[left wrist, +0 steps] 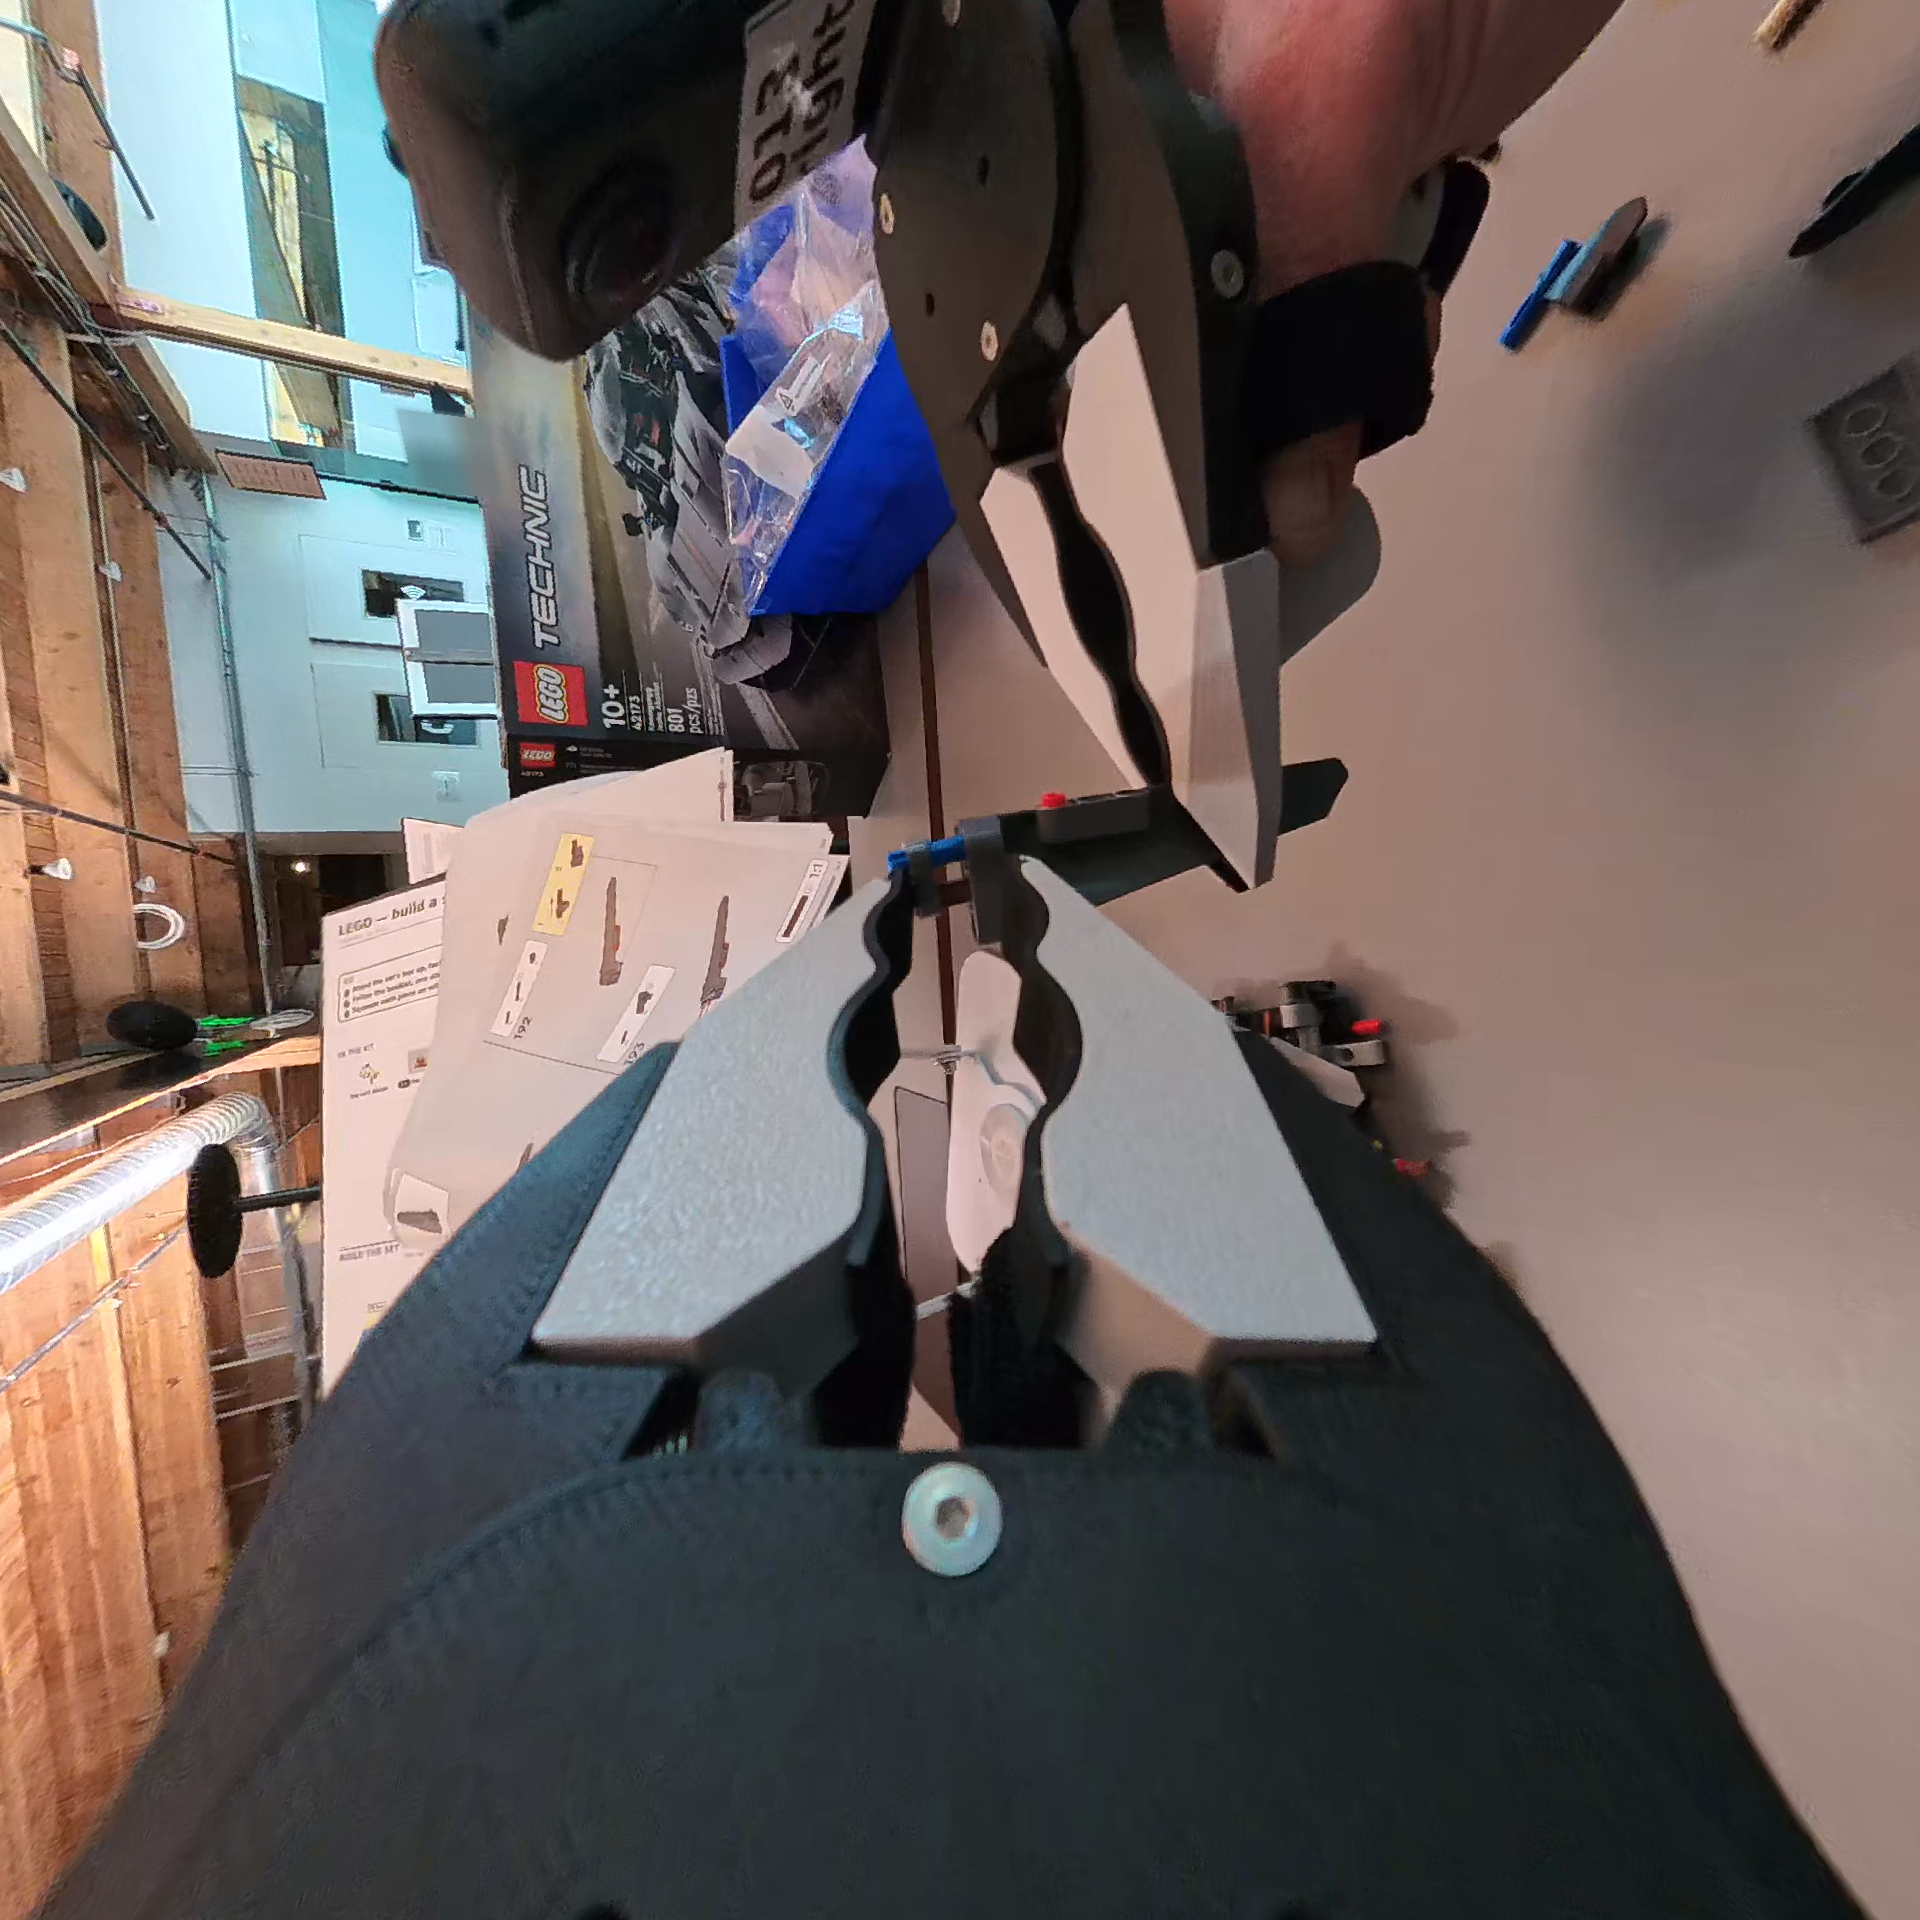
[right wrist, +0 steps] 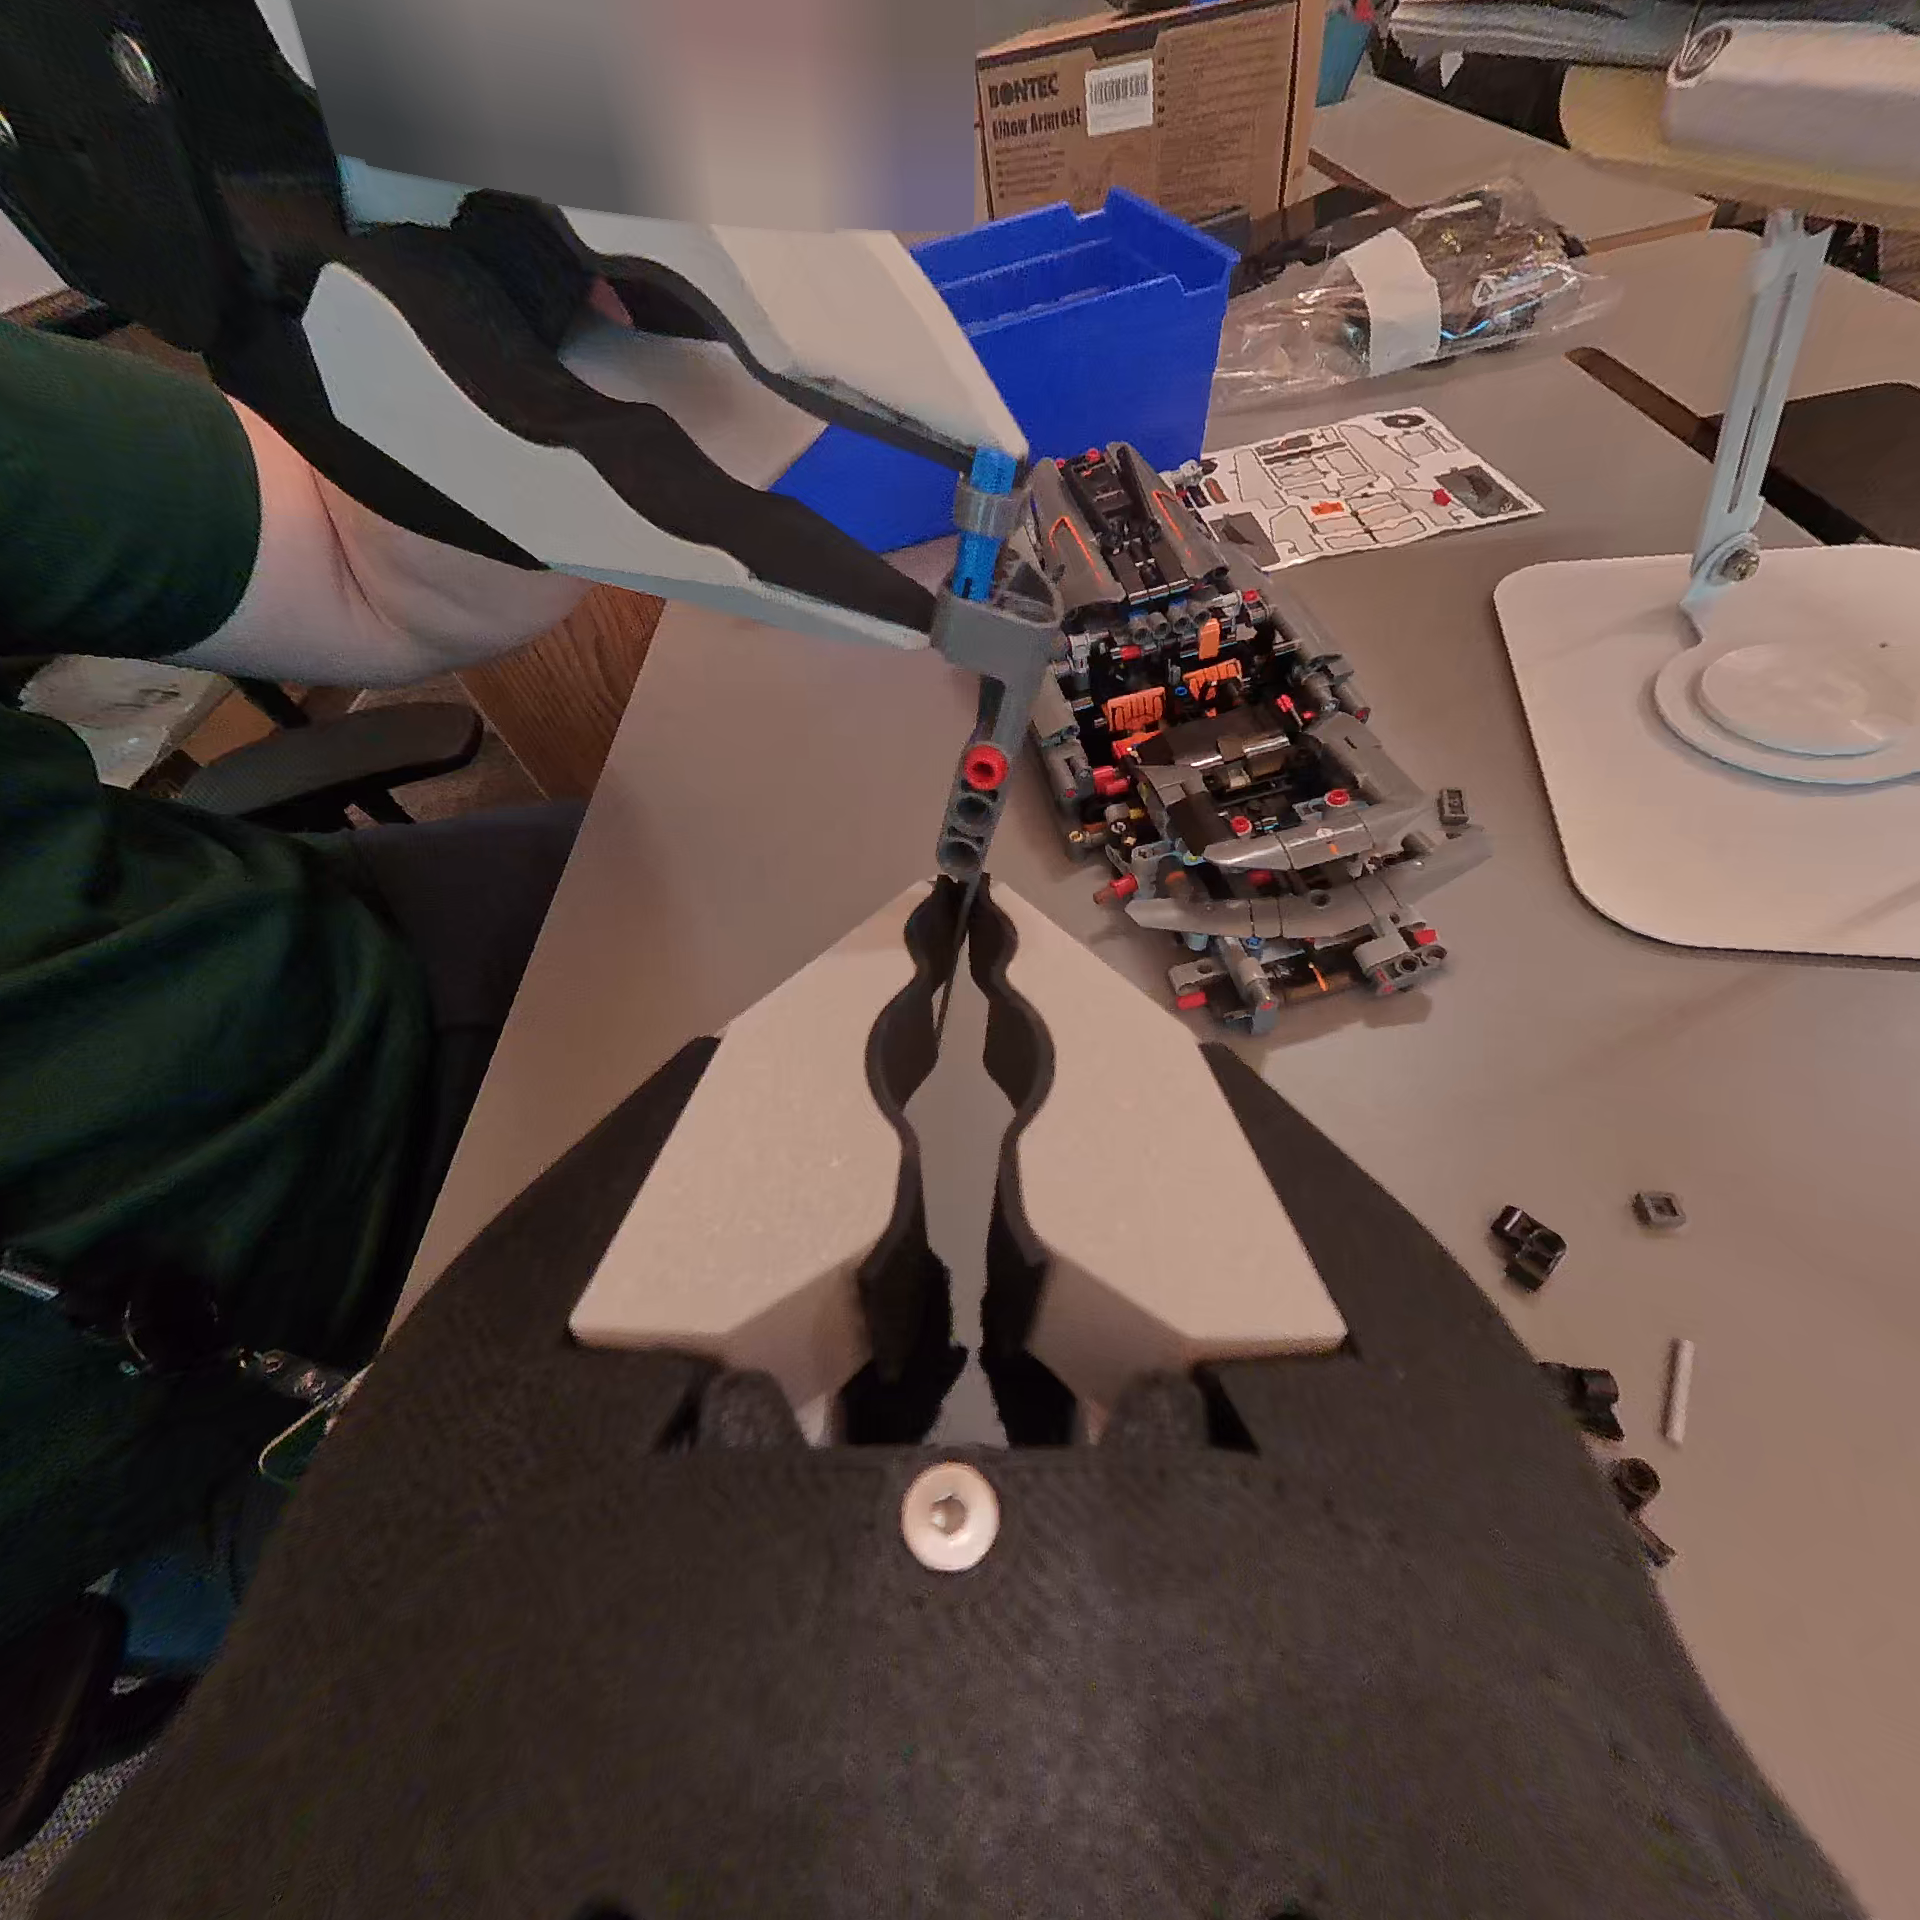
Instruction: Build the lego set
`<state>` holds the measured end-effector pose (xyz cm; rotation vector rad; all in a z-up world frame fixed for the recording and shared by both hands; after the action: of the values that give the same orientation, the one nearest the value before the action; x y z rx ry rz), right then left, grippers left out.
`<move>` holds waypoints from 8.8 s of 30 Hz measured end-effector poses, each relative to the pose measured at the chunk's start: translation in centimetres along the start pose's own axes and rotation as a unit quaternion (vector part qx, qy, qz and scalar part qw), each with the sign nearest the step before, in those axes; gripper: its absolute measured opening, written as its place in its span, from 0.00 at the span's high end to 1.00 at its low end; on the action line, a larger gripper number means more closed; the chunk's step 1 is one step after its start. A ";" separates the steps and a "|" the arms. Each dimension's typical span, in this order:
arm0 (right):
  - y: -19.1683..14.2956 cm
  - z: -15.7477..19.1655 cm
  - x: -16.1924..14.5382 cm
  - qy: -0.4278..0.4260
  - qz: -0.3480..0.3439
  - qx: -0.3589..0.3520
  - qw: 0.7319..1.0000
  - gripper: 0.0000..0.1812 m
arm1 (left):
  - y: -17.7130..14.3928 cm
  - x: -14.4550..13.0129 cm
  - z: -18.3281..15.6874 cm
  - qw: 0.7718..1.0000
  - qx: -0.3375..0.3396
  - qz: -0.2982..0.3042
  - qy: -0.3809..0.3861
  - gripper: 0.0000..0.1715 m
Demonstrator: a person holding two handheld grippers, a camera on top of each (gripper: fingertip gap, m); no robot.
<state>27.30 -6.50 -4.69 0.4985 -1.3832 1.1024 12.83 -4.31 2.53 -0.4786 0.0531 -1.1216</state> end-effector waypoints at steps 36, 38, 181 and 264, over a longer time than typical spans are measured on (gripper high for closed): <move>-0.1 0.1 -0.1 -0.001 0.023 -0.011 1.000 1.00 | 0.7 1.1 0.1 0.996 0.014 0.046 0.082 1.00; 0.1 0.3 0.0 -0.002 0.021 -0.002 1.000 1.00 | 0.5 1.3 0.2 0.996 0.009 0.036 0.079 1.00; -2.8 -0.2 0.5 -0.103 -0.156 -0.021 0.982 0.98 | 4.6 -5.4 -3.4 0.890 -0.134 -0.208 -0.384 0.95; -10.7 1.4 -13.0 0.104 0.201 -0.328 0.917 0.96 | 5.8 -6.6 -6.6 0.917 -0.178 -0.141 -0.327 0.92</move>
<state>37.78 -16.67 -13.18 -0.3980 -1.5928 0.8970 12.98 1.20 -6.94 -1.2011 -0.4152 -1.1853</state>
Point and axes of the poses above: each gripper's, where its closed fingertips meet, y out along the fingers, x out of its top, z = x × y across the jaws, the point moved 10 cm from there along -y, back along the fingers, and after that the axes turned 3 degrees about x, right-handed, at the moved point
